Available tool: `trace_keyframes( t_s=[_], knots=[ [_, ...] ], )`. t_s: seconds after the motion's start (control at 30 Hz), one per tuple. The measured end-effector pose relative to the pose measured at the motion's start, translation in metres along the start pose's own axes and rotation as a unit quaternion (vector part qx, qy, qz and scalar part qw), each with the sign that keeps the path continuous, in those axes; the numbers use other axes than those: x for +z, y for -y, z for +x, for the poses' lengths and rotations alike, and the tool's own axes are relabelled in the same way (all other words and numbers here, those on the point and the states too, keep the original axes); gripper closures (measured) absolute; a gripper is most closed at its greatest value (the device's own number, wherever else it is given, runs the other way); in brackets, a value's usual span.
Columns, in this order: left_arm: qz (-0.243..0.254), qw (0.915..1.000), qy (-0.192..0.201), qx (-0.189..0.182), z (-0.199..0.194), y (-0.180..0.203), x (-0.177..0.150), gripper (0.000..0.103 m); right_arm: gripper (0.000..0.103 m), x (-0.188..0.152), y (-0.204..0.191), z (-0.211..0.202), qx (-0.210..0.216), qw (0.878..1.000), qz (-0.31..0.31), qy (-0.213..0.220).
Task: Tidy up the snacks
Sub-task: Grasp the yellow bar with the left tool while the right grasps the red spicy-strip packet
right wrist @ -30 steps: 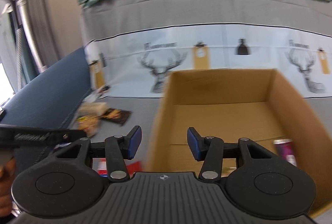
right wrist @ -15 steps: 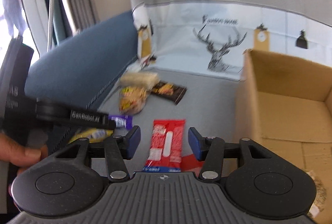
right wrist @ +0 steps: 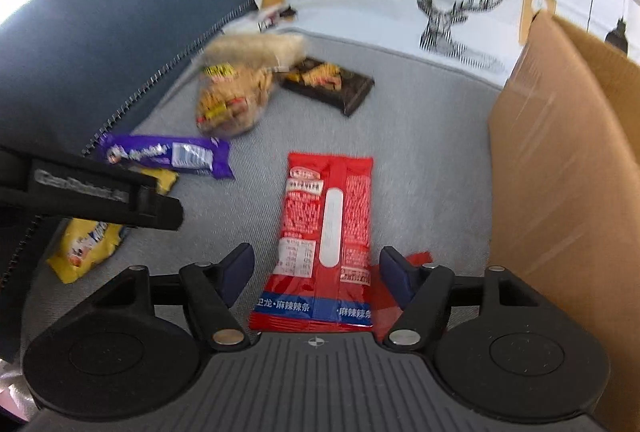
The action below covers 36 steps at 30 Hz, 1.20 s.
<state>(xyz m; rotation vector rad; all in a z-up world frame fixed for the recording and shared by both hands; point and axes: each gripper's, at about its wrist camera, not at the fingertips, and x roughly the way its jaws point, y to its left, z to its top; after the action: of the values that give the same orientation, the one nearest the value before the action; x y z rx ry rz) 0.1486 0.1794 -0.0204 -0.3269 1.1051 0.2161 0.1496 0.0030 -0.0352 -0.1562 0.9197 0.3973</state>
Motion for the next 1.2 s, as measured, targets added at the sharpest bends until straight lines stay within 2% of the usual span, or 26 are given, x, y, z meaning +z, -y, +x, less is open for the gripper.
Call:
trace_keyframes(
  t_s=[0.03, 0.1, 0.13, 0.17, 0.23, 0.33, 0.43, 0.53, 0.6, 0.67, 0.87, 1.13, 1.2],
  knots=[
    [-0.002, 1.0, -0.001, -0.001, 0.0, -0.001, 0.0, 0.042, 0.043, -0.001, 0.0, 0.003, -0.002, 1.0, -0.002, -0.005],
    [-0.007, 1.0, -0.004, -0.004, 0.0, -0.003, 0.0, 0.063, 0.051, -0.002, -0.002, 0.004, -0.009, 1.0, -0.013, -0.005],
    [-0.009, 0.9999, -0.003, -0.009, 0.0, -0.003, 0.0, 0.07, 0.056, -0.002, -0.002, 0.003, -0.009, 1.0, -0.016, -0.002],
    [-0.009, 0.9998, -0.003, -0.016, -0.001, -0.004, 0.0, 0.08, 0.058, -0.003, -0.001, 0.001, -0.008, 1.0, -0.018, 0.0],
    [-0.006, 0.9993, -0.001, -0.036, -0.004, -0.002, -0.001, 0.085, 0.061, -0.003, 0.002, -0.003, -0.005, 1.0, -0.016, 0.002],
    [-0.006, 0.9973, -0.001, -0.074, -0.008, 0.002, -0.003, 0.087, 0.063, -0.004, 0.006, -0.011, 0.001, 1.0, -0.01, 0.008],
    [-0.013, 0.9958, -0.012, -0.089, -0.007, 0.004, -0.005, 0.087, 0.063, -0.004, 0.011, -0.024, 0.014, 1.0, -0.001, 0.017],
    [-0.031, 0.9968, -0.009, -0.073, -0.007, 0.0, -0.004, 0.084, 0.061, -0.007, 0.014, -0.028, 0.039, 0.999, -0.003, -0.002],
    [-0.045, 0.9965, -0.013, -0.069, -0.005, -0.003, -0.004, 0.073, 0.06, -0.011, 0.013, -0.025, 0.046, 0.999, -0.008, -0.021],
    [-0.048, 0.9968, -0.015, -0.062, -0.004, -0.005, -0.003, 0.07, 0.058, -0.014, 0.009, -0.024, 0.038, 0.999, -0.021, -0.025],
    [-0.04, 0.9974, -0.027, -0.053, 0.002, -0.005, -0.002, 0.069, 0.056, -0.013, 0.009, -0.02, 0.041, 0.999, -0.012, -0.024],
    [-0.013, 0.9987, -0.033, -0.038, 0.012, 0.013, -0.006, 0.07, 0.055, -0.011, 0.006, -0.011, 0.031, 0.999, -0.015, -0.025],
    [-0.011, 0.9988, -0.032, -0.035, 0.014, 0.016, -0.007, 0.075, 0.057, -0.011, 0.005, -0.01, 0.023, 0.999, -0.02, -0.024]
  ],
)
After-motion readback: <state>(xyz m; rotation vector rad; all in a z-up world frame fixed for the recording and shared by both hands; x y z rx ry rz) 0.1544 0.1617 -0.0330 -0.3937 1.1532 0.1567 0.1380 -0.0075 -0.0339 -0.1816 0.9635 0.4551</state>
